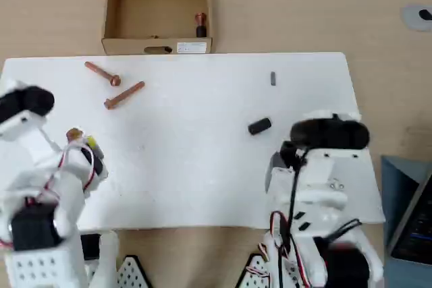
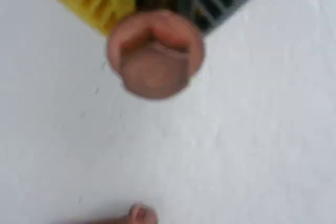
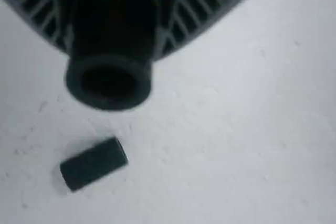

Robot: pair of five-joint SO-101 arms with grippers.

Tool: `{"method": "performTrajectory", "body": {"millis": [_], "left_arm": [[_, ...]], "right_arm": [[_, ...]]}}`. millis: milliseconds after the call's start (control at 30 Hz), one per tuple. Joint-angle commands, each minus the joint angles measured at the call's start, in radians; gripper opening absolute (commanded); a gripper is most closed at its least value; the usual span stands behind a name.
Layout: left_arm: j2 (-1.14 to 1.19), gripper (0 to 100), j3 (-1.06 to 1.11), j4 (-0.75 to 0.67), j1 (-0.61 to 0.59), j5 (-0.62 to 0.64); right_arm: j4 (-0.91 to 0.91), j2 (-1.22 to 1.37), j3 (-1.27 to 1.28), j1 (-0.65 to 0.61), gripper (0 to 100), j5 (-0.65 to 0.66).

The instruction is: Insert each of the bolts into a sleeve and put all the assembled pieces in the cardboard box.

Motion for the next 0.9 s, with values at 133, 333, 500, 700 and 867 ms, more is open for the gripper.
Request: {"method": "performTrajectory", "body": {"millis": [133,333,500,700,867], "left_arm": [[-0.291,1,0.166,-0.068,0.213,-0.012],[-0.496,1,0.341,-0.183,0.310,-0.011],[-0.493,1,0.379,-0.304,0.318,0.032],[-0.493,1,0.381,-0.400,0.379,0.138],[-0.493,1,0.373,-0.468,0.471,0.224]], "right_arm": [[-0.114,-0.028,0.093,-0.157,0.9,0.009],[-0.264,-0.186,0.259,-0.291,0.9,0.044],[-0.287,-0.337,0.332,-0.375,0.9,0.150],[-0.292,-0.338,0.349,-0.433,0.9,0.227],[-0.292,-0.338,0.369,-0.486,0.9,0.290]]}}
